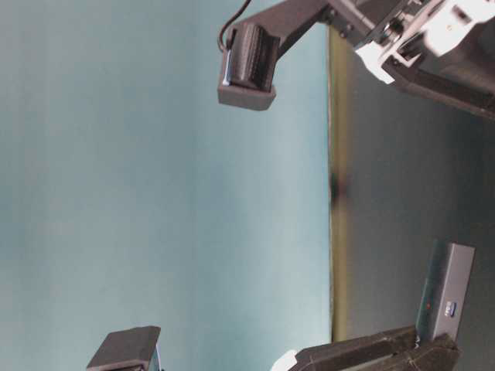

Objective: Insert the LAN cable into the hub.
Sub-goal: 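Grasp the grey hub with left gripper and blue cable plug with right, then push the blue plug leftward into the hub's port with the right gripper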

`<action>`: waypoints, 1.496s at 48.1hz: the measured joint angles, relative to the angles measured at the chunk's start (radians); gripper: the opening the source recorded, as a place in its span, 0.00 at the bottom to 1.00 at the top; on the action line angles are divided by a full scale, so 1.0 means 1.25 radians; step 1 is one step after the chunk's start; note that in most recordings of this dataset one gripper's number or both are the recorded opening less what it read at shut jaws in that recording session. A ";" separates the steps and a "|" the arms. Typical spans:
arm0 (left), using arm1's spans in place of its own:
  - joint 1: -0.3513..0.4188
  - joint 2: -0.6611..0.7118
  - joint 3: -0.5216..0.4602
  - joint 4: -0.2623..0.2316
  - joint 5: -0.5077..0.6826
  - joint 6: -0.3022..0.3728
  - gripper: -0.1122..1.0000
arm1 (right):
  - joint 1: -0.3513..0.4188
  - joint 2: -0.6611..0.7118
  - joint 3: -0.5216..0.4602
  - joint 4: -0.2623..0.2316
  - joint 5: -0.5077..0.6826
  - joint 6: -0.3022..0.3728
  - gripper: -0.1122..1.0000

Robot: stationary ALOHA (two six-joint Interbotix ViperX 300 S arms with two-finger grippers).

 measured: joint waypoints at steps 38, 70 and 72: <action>0.012 0.010 -0.044 0.000 0.040 0.059 0.35 | -0.001 -0.071 -0.080 0.002 0.094 0.039 0.22; 0.017 0.022 -0.067 0.000 0.056 0.066 0.35 | -0.005 -0.067 -0.098 0.004 0.096 0.039 0.22; 0.016 0.022 -0.067 0.000 0.058 0.066 0.35 | -0.005 -0.067 -0.099 0.004 0.096 0.039 0.22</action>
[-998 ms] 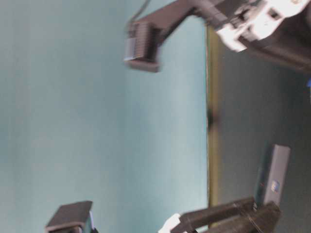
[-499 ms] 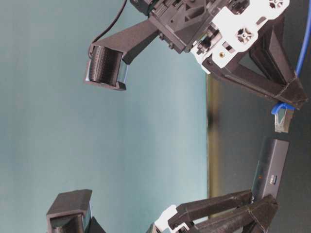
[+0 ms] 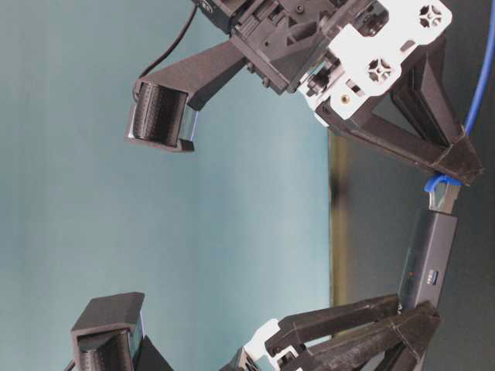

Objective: Insert the LAN cable into the hub.
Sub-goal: 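Push the blue plug leftward into the hub's port with the right gripper, then open the right gripper and withdraw it rightward from the cable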

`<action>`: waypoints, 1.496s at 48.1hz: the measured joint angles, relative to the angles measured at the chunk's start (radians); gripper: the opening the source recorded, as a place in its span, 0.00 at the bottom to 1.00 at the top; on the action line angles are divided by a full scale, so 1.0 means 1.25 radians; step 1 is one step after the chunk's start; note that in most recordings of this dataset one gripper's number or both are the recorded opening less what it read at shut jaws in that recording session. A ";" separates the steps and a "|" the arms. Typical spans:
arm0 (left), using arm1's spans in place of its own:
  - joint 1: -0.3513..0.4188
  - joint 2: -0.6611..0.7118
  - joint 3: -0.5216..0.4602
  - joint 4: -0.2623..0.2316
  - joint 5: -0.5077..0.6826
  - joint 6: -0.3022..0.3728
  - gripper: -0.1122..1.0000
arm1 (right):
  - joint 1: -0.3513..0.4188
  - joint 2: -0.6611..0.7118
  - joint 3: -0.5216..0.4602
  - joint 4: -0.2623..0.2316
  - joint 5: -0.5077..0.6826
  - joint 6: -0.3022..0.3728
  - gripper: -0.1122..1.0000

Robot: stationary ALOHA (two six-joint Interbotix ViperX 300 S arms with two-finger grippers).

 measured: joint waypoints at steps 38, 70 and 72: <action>0.000 0.054 -0.056 0.000 0.042 0.031 0.35 | -0.004 0.023 -0.032 0.000 0.031 0.000 0.22; -0.002 0.044 -0.043 0.000 0.043 0.022 0.35 | -0.009 -0.004 -0.009 -0.001 0.066 0.000 0.26; -0.002 0.043 -0.042 0.000 0.048 0.022 0.35 | -0.009 -0.006 -0.001 -0.001 0.070 0.000 0.36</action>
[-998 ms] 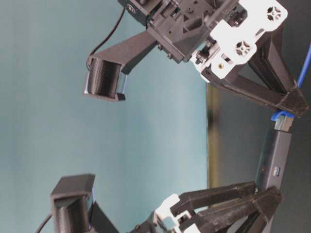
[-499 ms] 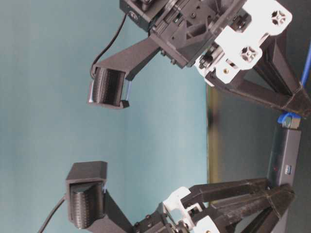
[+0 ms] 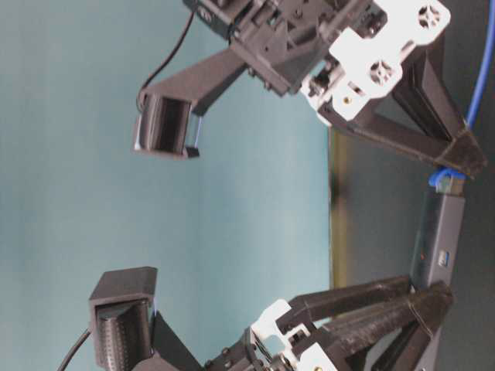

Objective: Insert the LAN cable into the hub.
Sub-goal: 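Open the right gripper and withdraw it rightward from the cable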

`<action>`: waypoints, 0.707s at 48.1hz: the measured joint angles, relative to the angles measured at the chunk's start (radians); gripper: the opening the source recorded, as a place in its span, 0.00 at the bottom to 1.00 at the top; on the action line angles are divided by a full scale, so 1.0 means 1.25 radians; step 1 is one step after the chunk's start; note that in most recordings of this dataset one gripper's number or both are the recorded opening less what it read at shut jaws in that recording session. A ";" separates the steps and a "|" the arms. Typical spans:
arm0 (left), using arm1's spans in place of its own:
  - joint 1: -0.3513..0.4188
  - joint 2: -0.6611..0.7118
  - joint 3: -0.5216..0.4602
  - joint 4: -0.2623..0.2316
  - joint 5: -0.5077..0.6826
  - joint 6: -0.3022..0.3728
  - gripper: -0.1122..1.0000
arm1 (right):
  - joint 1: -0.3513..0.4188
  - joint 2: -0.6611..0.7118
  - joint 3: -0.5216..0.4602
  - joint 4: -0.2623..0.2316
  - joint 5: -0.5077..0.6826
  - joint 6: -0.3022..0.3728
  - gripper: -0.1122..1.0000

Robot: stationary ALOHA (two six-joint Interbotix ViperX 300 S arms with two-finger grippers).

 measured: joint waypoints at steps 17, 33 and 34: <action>-0.001 -0.001 0.001 0.000 0.040 -0.001 0.35 | 0.011 -0.032 0.064 0.000 0.004 0.006 0.86; 0.001 -0.001 0.001 0.000 0.040 -0.016 0.35 | 0.012 -0.087 0.126 0.000 0.000 0.037 0.87; 0.001 -0.001 0.001 0.000 0.039 -0.018 0.35 | 0.012 -0.091 0.129 0.000 -0.001 0.038 0.87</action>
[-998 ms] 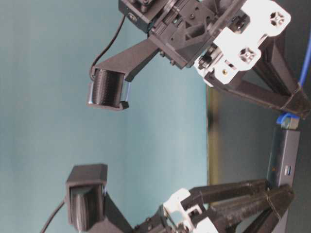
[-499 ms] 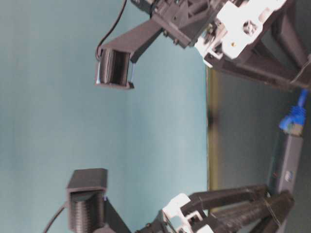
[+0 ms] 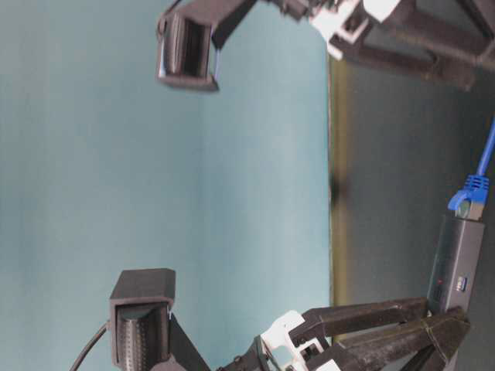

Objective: Insert the LAN cable into the hub.

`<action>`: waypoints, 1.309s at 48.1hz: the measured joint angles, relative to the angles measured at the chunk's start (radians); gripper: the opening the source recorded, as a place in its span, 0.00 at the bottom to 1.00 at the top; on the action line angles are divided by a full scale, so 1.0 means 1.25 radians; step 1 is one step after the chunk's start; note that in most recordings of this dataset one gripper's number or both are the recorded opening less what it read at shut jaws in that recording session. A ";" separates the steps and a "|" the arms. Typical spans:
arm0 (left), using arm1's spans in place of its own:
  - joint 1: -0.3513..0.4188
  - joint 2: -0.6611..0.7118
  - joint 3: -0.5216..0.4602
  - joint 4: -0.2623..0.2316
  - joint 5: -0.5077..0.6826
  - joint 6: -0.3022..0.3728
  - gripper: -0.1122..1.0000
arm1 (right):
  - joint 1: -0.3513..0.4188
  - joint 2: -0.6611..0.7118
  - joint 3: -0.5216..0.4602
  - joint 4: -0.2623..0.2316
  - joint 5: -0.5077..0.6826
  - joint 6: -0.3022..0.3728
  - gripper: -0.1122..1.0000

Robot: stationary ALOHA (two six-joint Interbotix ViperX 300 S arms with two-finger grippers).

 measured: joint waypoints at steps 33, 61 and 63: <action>0.016 0.000 0.001 0.000 -0.013 -0.015 0.35 | 0.000 -0.140 0.120 0.001 -0.022 0.015 0.87; 0.017 0.001 0.000 0.000 -0.006 -0.104 0.35 | 0.000 -0.188 0.145 0.001 -0.043 0.015 0.87; 0.017 0.001 0.000 0.000 -0.006 -0.104 0.35 | 0.000 -0.188 0.145 0.001 -0.043 0.013 0.87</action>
